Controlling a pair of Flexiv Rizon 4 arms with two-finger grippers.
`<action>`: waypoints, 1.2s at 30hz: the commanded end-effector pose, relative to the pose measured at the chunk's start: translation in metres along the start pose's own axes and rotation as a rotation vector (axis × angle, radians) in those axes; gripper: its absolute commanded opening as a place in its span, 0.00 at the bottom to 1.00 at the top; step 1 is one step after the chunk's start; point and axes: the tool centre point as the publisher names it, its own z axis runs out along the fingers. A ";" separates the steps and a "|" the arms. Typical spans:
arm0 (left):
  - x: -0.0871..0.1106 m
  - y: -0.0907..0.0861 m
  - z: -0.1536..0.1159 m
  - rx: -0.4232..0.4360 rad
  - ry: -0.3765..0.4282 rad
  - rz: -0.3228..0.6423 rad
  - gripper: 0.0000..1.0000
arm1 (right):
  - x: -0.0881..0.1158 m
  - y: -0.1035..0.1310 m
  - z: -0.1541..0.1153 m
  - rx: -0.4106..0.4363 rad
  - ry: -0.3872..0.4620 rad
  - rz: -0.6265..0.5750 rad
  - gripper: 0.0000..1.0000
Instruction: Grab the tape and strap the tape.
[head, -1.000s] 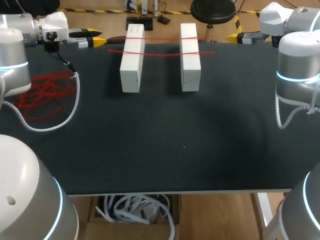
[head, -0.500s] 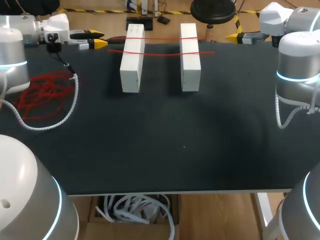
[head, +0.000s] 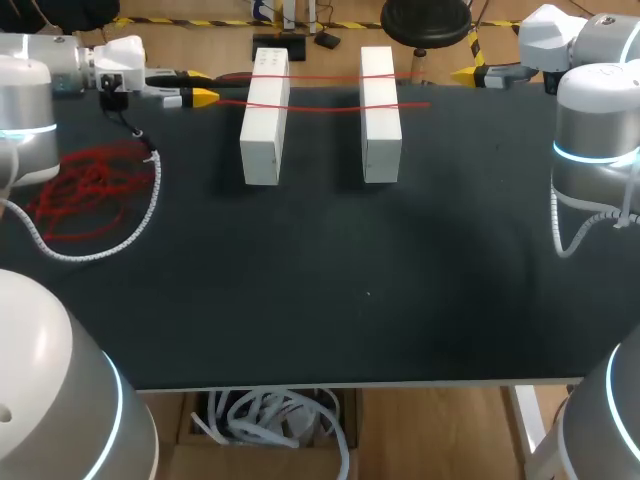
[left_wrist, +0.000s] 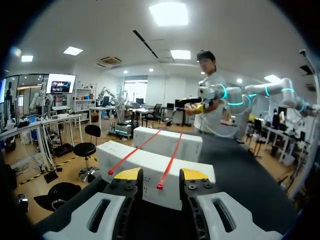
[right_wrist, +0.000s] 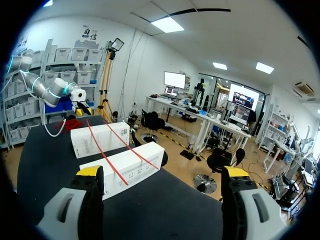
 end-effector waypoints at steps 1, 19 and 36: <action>-0.005 0.010 0.000 -0.002 0.013 0.001 0.35 | 0.000 0.000 0.000 0.001 0.000 0.000 1.00; -0.004 0.025 0.005 0.008 0.044 -0.023 0.34 | 0.000 0.000 0.000 0.001 0.000 0.000 1.00; 0.001 0.019 0.013 0.014 0.061 -0.011 0.34 | 0.000 0.000 0.000 0.001 0.000 0.000 1.00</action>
